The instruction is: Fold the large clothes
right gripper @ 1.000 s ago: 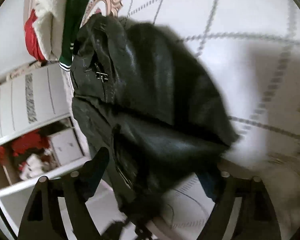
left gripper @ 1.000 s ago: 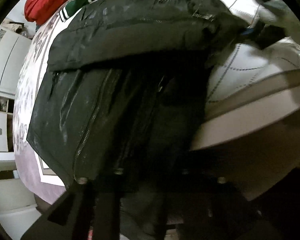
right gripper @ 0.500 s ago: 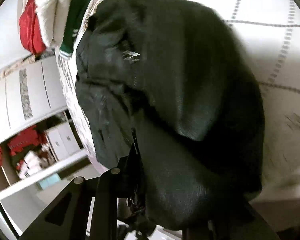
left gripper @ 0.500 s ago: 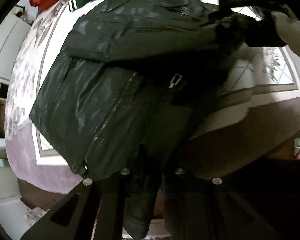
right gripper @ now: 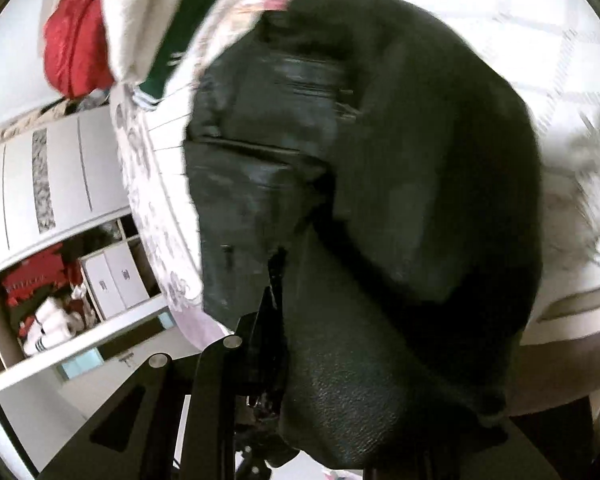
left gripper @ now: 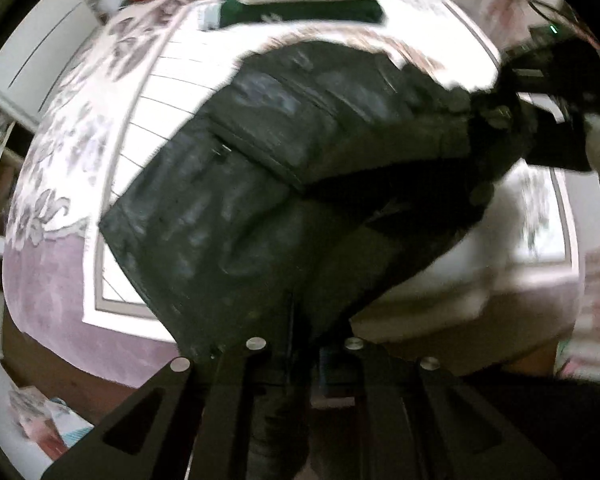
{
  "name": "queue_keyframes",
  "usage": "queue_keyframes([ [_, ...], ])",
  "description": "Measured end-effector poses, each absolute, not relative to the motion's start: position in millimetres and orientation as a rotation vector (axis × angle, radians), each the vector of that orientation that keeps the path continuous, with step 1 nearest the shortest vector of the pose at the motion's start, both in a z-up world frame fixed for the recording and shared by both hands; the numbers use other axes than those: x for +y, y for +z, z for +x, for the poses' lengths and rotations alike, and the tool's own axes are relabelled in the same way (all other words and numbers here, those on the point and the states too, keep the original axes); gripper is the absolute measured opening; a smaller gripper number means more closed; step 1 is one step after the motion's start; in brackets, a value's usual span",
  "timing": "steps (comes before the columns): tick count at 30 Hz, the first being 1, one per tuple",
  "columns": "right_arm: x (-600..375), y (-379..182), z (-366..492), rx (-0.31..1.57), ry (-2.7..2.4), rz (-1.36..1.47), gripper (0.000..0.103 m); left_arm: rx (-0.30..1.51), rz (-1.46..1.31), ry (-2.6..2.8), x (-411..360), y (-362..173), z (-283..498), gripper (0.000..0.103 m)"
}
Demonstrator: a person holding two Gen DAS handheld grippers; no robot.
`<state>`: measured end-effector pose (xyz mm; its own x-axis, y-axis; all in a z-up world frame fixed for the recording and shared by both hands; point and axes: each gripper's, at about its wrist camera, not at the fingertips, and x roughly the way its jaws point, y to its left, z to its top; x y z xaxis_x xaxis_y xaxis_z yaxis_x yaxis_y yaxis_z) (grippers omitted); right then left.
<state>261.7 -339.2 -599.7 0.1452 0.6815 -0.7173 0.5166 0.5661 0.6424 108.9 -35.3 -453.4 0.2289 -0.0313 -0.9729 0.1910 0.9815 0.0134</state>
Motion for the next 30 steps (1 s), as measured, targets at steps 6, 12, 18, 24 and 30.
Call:
queue_keyframes([
  [6,-288.2,-577.2,330.7,1.484,0.175,1.021,0.022,1.279,-0.015,-0.092,17.4,-450.5,166.8,0.006],
  [12,-228.9,-596.0,411.0,1.51,0.144,0.956,0.022,1.239,-0.101,-0.042,72.2,-474.6,226.0,0.006],
  [18,-179.0,-641.8,476.8,1.578,0.128,0.879,0.032,1.314,-0.182,-0.021,122.9,-539.5,274.7,0.008],
  [24,-163.7,-653.6,501.2,1.558,0.321,0.937,0.072,1.353,-0.375,-0.027,155.2,-550.4,283.0,0.01],
  [30,-200.6,-590.8,466.3,1.415,0.348,0.896,0.077,1.268,-0.437,-0.041,154.3,-511.4,260.1,0.064],
])
